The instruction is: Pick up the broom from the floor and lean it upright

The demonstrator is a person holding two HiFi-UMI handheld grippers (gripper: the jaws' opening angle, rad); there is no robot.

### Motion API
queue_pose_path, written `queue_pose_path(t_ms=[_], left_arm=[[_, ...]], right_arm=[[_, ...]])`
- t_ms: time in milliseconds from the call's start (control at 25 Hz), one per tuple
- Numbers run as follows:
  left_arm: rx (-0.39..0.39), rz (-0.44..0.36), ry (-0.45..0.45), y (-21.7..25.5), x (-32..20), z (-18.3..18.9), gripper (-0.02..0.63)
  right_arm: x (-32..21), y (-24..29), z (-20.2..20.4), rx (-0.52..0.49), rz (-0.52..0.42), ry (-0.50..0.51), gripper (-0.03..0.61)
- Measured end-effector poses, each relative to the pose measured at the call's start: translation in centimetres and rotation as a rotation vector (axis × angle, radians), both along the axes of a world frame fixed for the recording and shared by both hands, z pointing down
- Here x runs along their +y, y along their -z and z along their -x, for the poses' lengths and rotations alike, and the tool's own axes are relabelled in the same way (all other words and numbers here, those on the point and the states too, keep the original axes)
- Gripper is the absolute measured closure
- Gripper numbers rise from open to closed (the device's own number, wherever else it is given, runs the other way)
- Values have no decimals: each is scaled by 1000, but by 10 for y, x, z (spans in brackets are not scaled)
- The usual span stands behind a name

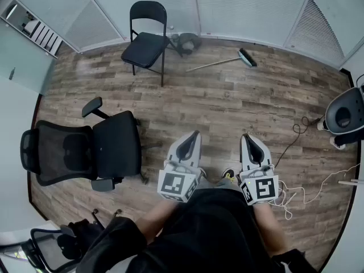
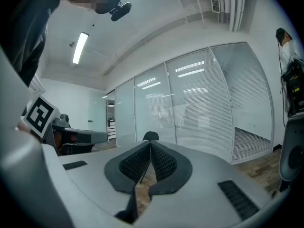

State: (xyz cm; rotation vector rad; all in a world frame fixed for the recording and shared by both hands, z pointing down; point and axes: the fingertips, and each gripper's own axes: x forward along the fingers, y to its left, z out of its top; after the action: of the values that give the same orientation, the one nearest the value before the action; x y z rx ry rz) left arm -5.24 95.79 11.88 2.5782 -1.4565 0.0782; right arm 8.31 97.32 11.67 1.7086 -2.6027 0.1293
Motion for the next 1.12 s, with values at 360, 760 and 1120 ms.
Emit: queue_pose_path(t_ms=[360,760,1120], left_arm=[[13,2,-19,1,-3,22,594],[21,22,-38,-11,-14,57,594],[0,16,-6,-17,-60,58,594]], right_arm=[[-1,-4,21,3,13,-14,560],[-10,-14,46,-32,30,-27,560],[-56,-24,43,-45,31,7,560]])
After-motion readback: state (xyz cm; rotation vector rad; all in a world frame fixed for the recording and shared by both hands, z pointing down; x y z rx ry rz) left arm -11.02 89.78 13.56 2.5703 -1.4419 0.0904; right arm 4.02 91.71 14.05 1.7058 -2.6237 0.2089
